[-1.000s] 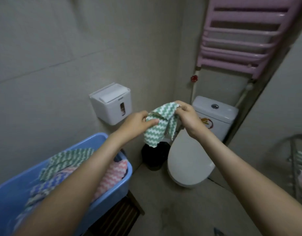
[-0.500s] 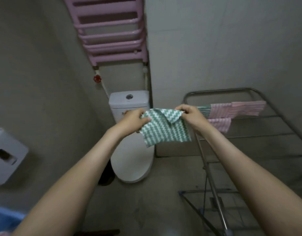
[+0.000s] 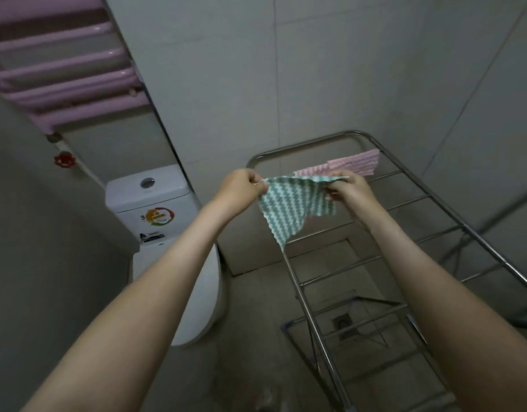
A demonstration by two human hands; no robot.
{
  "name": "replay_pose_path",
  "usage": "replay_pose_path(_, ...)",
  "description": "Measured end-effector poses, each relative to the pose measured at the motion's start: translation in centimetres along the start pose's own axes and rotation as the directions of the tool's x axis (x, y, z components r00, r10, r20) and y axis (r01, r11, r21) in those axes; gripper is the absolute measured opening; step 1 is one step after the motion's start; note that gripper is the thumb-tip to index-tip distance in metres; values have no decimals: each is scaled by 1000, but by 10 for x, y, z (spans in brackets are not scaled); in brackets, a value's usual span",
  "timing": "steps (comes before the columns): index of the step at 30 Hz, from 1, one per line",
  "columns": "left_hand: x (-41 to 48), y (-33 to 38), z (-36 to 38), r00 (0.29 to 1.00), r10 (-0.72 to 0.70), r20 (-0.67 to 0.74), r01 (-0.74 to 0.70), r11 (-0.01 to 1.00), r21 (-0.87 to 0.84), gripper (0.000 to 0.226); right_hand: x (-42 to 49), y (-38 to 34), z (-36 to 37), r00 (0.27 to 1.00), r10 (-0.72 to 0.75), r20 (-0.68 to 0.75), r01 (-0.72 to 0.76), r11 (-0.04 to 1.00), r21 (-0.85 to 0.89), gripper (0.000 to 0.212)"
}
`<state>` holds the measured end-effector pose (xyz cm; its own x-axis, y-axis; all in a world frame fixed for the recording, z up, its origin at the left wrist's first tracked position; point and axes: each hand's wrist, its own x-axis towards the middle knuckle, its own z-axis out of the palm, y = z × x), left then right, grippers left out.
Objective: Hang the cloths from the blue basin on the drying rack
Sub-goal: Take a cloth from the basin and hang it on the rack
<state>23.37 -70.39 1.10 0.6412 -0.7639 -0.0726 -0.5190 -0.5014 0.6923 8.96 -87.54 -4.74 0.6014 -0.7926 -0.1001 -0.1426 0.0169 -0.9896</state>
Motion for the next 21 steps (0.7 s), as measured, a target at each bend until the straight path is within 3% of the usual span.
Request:
replay_pose_path(7, 67, 13, 40, 995, 65, 78, -71, 995, 70, 26, 37, 16, -26, 986, -22, -166, -2, 990, -144, 21)
replay_pose_path(10, 99, 10, 59, 986, 72, 151, -88, 991, 99, 33, 57, 30, -34, 967, -2, -254, -55, 974, -219, 26)
replay_pose_path(13, 128, 4, 78, 972, 87, 220, -112, 988, 102, 43, 78, 45, -39, 949, 30, -312, -126, 948, -293, 19)
replay_pose_path(18, 163, -10, 105, 958, 111, 264, -138, 987, 84, 40, 110, 67, -43, 928, 87, -362, -224, 907, -357, 28)
replay_pose_path(21, 179, -20, 115, 956, 98, 275, -131, 986, 104, 23, 125, 79, -42, 919, 123, -374, -276, 879, -388, 19)
